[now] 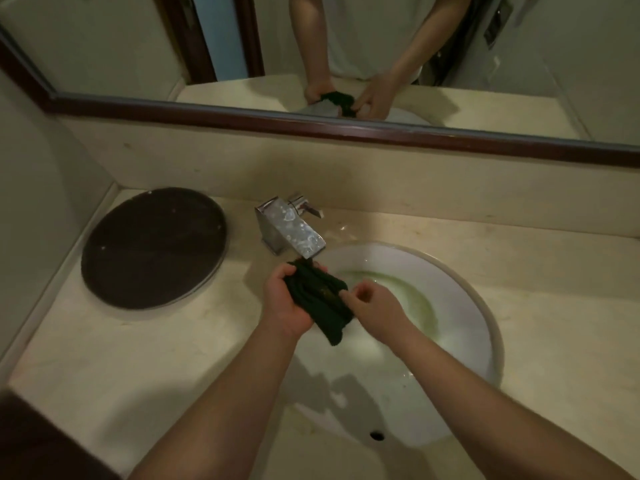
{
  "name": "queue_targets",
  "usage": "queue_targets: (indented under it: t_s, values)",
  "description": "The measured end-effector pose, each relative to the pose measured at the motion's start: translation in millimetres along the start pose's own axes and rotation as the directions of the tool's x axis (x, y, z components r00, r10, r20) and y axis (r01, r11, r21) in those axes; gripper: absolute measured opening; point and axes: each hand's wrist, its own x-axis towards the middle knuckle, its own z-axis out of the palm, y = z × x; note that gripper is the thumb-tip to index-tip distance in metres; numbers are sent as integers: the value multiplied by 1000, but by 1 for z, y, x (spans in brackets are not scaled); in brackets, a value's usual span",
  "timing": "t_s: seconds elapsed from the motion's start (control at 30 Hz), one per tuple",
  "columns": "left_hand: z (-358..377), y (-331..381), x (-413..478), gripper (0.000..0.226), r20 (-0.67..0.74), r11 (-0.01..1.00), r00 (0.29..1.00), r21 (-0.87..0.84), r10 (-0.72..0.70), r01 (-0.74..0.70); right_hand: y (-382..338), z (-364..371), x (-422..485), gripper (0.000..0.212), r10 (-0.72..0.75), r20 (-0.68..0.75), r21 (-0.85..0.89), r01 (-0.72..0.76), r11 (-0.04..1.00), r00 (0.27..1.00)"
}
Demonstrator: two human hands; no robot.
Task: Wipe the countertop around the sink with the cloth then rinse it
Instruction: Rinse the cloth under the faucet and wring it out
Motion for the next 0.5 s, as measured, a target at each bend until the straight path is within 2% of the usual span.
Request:
queue_targets:
  t_s: [0.1, 0.2, 0.33, 0.5]
  values:
    - [-20, 11, 17, 26, -34, 999, 999, -13, -43, 43, -28, -12, 26, 23, -27, -126, 20, 29, 999, 992]
    - [-34, 13, 34, 26, -88, 993, 992, 60, -94, 100, -62, -15, 53, 16, -130, -174, 38, 139, 990, 976]
    - [-29, 10, 52, 19, -114, 986, 984, 81, -137, 147, -93, -5, 78, 28, -266, -132, -161, 245, 956, 955]
    - [-15, 10, 66, 31, -45, 993, 992, 12, -118, 118, -106, 3, 95, 18, -437, -114, -385, 366, 848, 892]
